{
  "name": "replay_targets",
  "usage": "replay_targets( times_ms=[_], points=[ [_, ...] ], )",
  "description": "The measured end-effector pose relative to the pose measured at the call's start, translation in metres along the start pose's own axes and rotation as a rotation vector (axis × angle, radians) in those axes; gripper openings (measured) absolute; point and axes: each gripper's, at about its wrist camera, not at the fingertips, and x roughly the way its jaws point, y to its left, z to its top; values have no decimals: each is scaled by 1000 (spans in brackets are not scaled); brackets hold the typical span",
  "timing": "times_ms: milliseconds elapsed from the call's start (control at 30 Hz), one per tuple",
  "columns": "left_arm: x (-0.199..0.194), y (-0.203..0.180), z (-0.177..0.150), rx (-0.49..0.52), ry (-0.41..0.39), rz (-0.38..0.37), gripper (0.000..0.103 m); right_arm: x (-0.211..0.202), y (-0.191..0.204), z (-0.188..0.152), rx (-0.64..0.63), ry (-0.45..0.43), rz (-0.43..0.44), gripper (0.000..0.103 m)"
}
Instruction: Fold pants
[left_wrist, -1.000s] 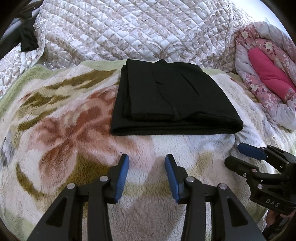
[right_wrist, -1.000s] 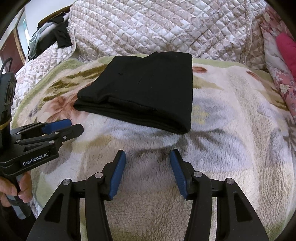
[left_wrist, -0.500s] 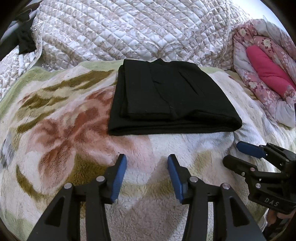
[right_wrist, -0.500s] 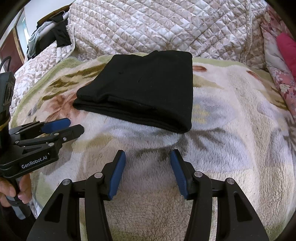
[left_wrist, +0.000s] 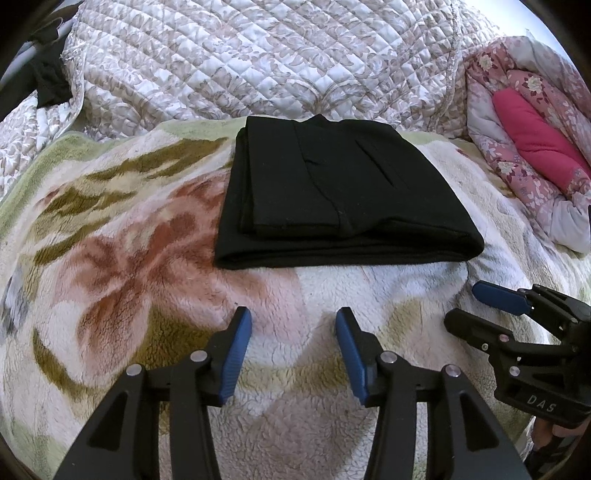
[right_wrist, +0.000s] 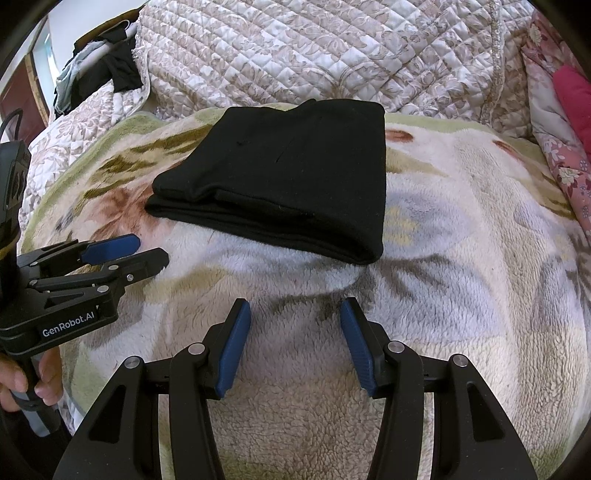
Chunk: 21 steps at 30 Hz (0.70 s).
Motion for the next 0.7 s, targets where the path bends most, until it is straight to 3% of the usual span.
replay_targets(
  times_ms=[700],
  points=[
    [4,-1,0,1,18,3,52,1,-1,0,-2,3,0,52]
  ],
)
